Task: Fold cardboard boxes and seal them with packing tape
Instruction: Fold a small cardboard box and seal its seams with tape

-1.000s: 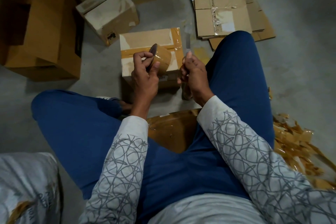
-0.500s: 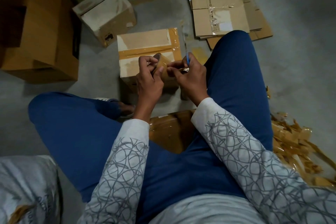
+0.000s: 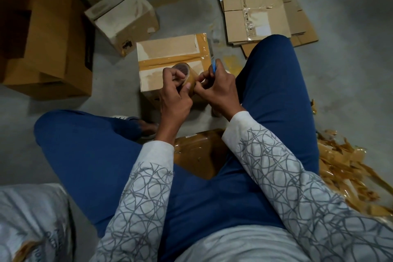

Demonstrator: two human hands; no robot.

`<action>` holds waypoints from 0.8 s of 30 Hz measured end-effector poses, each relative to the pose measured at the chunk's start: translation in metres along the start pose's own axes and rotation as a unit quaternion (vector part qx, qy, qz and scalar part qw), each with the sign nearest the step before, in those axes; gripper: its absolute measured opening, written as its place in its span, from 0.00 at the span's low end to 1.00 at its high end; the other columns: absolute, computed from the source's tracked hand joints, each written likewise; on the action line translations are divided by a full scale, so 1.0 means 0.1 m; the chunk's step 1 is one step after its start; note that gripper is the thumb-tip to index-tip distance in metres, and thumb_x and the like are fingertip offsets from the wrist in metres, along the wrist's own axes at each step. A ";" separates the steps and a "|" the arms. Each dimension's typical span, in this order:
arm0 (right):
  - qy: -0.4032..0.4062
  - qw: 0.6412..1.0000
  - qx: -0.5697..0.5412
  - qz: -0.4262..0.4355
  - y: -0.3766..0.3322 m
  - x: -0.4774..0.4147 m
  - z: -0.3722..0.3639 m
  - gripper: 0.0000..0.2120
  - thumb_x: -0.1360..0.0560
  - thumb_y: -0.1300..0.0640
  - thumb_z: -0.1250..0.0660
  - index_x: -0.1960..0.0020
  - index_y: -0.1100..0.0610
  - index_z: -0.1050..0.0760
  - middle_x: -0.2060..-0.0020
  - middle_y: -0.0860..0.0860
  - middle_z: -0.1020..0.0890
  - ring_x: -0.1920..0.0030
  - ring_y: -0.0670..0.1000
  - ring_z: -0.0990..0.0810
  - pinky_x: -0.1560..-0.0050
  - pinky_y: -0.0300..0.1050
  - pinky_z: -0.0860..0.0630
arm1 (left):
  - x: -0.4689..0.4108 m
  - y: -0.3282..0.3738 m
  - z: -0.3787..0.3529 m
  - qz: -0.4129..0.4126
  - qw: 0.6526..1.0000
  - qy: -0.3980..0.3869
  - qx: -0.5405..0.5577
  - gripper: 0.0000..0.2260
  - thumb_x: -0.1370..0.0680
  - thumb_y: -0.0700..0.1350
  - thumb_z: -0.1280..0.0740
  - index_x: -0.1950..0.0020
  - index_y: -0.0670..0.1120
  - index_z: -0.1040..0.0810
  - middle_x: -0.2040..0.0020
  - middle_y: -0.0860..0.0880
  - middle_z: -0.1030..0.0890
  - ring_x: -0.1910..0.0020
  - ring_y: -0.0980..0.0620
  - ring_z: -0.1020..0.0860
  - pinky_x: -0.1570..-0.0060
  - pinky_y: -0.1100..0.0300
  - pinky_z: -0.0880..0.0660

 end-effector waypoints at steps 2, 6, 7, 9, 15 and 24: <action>0.005 1.000 0.000 0.000 0.01 0.00 -0.01 0.19 0.29 0.60 0.24 0.50 0.54 0.34 0.61 0.49 0.18 0.63 0.44 0.18 0.60 0.32 0.23 | 0.00 -0.02 0.00 -0.003 1.000 -0.008 -0.009 0.15 0.21 0.34 0.31 0.42 0.48 0.33 0.45 0.55 0.23 0.41 0.60 0.20 0.49 0.60 0.19; -0.004 1.000 0.001 -0.003 0.02 0.01 -0.04 0.21 0.31 0.61 0.24 0.50 0.52 0.36 0.61 0.49 0.18 0.67 0.41 0.23 0.64 0.29 0.28 | 0.00 -0.03 -0.02 -0.018 0.998 0.003 -0.056 0.15 0.22 0.33 0.32 0.45 0.47 0.35 0.52 0.54 0.25 0.50 0.63 0.21 0.56 0.66 0.22; -0.004 1.000 -0.002 -0.005 0.02 0.01 -0.04 0.21 0.31 0.61 0.24 0.50 0.52 0.36 0.61 0.49 0.18 0.67 0.41 0.23 0.64 0.31 0.28 | 0.00 -0.03 -0.04 -0.024 0.998 0.010 -0.066 0.15 0.22 0.33 0.32 0.46 0.47 0.36 0.53 0.52 0.25 0.52 0.61 0.21 0.58 0.64 0.23; -0.003 1.000 -0.021 -0.010 0.02 0.00 -0.01 0.21 0.30 0.61 0.25 0.51 0.51 0.36 0.61 0.49 0.18 0.67 0.44 0.22 0.64 0.36 0.24 | 0.01 -0.02 -0.07 -0.040 0.996 0.021 -0.078 0.15 0.23 0.33 0.32 0.47 0.47 0.36 0.53 0.45 0.24 0.51 0.54 0.21 0.59 0.58 0.24; 0.002 0.997 -0.074 0.003 0.03 -0.02 0.03 0.20 0.28 0.60 0.24 0.50 0.51 0.35 0.51 0.50 0.18 0.58 0.47 0.19 0.58 0.41 0.19 | -0.03 -0.05 -0.01 0.000 0.997 0.042 -0.061 0.14 0.22 0.36 0.30 0.47 0.44 0.35 0.52 0.47 0.25 0.55 0.63 0.25 0.60 0.68 0.26; 0.044 0.998 -0.047 0.023 0.00 -0.01 0.00 0.23 0.28 0.56 0.22 0.55 0.40 0.36 0.50 0.52 0.13 0.49 0.48 0.14 0.52 0.51 0.15 | -0.01 -0.07 -0.05 -0.017 0.998 0.018 -0.063 0.12 0.21 0.37 0.32 0.45 0.44 0.35 0.54 0.49 0.27 0.54 0.59 0.24 0.58 0.54 0.23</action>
Point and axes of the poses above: each hand's wrist, its own x-axis away from the middle knuckle, its own z-axis out of the back of the hand, y = z × x, the point moved 2 cm from there along -x, towards the middle knuckle
